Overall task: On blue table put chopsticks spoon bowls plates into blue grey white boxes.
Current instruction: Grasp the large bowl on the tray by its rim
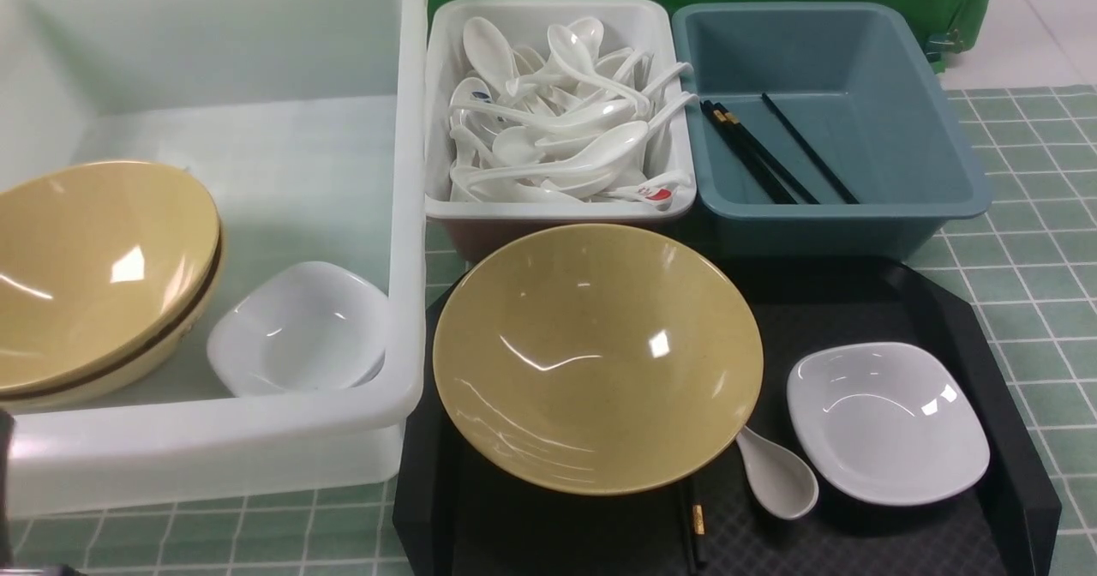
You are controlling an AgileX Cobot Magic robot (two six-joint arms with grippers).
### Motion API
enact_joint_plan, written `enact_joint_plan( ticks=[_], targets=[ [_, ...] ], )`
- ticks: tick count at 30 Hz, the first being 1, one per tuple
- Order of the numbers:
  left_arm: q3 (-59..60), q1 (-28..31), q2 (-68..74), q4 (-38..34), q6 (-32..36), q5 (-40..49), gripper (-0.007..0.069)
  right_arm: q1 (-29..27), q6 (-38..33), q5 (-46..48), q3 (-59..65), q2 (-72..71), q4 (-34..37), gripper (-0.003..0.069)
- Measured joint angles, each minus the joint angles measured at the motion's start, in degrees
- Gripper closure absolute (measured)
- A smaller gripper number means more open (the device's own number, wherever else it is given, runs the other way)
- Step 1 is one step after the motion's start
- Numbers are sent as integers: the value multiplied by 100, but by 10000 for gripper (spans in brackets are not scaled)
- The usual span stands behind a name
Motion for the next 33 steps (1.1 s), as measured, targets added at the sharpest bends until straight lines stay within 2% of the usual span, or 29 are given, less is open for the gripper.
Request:
enact_joint_plan(
  ticks=[1, 4, 6, 7, 9, 10, 11, 12, 14, 15, 16, 17, 18, 19, 21, 22, 24, 25, 26, 27, 31, 32, 33],
  targets=[
    [0, 0, 0, 0, 0, -77, 620, 0, 42, -92, 0, 0, 0, 423],
    [0, 0, 0, 0, -19, -1414, 620, 0, 1394, -1642, 0, 0, 2, 423],
    [0, 0, 0, 0, -94, -2205, 620, 0, 2336, -2258, 0, -6, 35, 423],
    [0, 0, 0, 0, -112, -2205, 620, 0, 2415, -2353, 0, -6, 36, 423],
    [-5, 0, -5, 0, -752, -3474, 620, 0, 3304, -2671, 0, -6, 24, 423],
    [-6, 0, -5, 0, -817, -3542, 620, 0, 3350, -2693, 0, -6, 25, 423],
    [-179, 0, -12, 7, -1388, -3725, 620, 0, 3596, -2600, -72, -6, 9, 427],
    [-179, 0, -12, 18, -1388, -3707, 620, 0, 3608, -2564, -123, -6, 8, 428],
    [-1086, 0, 76, 332, -1883, -2794, 620, 0, 3541, -1726, -802, 53, -120, 469],
    [-1175, 0, 98, 383, -1902, -2688, 620, 0, 3492, -1631, -877, 65, -130, 479],
    [-1831, 0, 361, 856, -2038, -1799, 620, 0, 3216, -789, -1500, 235, -162, 520],
    [-2020, 0, 404, 918, -2056, -1686, 620, 0, 3113, -569, -1578, 295, -162, 533],
    [-2389, 0, 644, 1218, -2134, -1160, 620, 0, 2882, -147, -1957, 434, -174, 560],
    [-3082, 0, 1158, 1662, -2292, -393, 620, 0, 2278, 688, -2469, 823, -179, 608],
    [-3555, -14, 1765, 1956, -2412, 143, 620, 0, 1513, 1436, -2880, 1275, -196, 622],
    [-3584, -22, 1825, 1972, -2412, 184, 620, 0, 1438, 1499, -2929, 1317, -196, 622],
    [-3723, -117, 2565, 2017, -2557, 708, 620, 0, 692, 2325, -3045, 1842, -214, 622],
    [-3723, -141, 2673, 2007, -2570, 801, 620, 0, 692, 2325, -3051, 1842, -214, 622],
    [-3723, -273, 3037, 1878, -2689, 1180, 620, 0, 549, 2847, -3052, 2102, -193, 622],
    [-3723, -273, 3087, 1878, -2702, 1180, 620, 6, 525, 2983, -3052, 2167, -192, 622],
    [-3981, -1201, 4104, 1407, -2384, 2515, 620, 430, 79, 4359, -3052, 2828, -92, 622],
    [-4103, -1496, 4284, 1294, -2216, 2804, 620, 549, -80, 4589, -3052, 2954, -53, 622],
    [-4138, -1555, 4378, 1270, -2171, 2950, 620, 580, -123, 4649, -3052, 2986, -45, 622]
  ],
)
